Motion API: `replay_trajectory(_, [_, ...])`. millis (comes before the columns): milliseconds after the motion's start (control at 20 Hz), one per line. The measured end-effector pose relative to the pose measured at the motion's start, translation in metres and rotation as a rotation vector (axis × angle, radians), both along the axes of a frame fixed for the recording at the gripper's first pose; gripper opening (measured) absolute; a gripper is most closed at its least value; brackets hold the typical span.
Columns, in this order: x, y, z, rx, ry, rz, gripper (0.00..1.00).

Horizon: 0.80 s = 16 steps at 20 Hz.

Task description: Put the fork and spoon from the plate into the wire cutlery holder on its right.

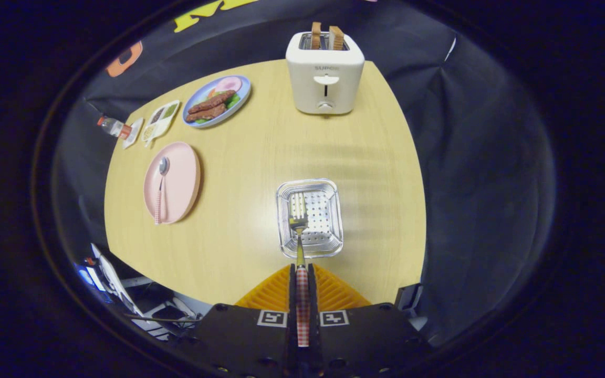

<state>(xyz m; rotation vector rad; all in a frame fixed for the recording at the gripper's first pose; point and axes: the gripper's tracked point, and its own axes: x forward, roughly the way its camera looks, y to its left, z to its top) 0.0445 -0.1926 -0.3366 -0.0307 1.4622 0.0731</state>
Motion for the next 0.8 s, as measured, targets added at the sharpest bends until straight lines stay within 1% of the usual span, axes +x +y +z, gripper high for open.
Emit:
replay_trajectory(150, [0.001,-0.006,-0.007,-0.02,0.049,-0.037,0.08])
replay_trajectory(450, [0.017,-0.001,-0.017,-0.009,0.052,-0.076,0.08])
replay_trajectory(550, [0.02,0.002,-0.018,-0.001,0.061,-0.09,0.12])
replay_trajectory(650, [0.026,0.001,-0.019,-0.007,0.041,-0.102,0.09])
replay_trajectory(800, [0.028,0.012,-0.016,0.011,0.015,-0.103,0.19])
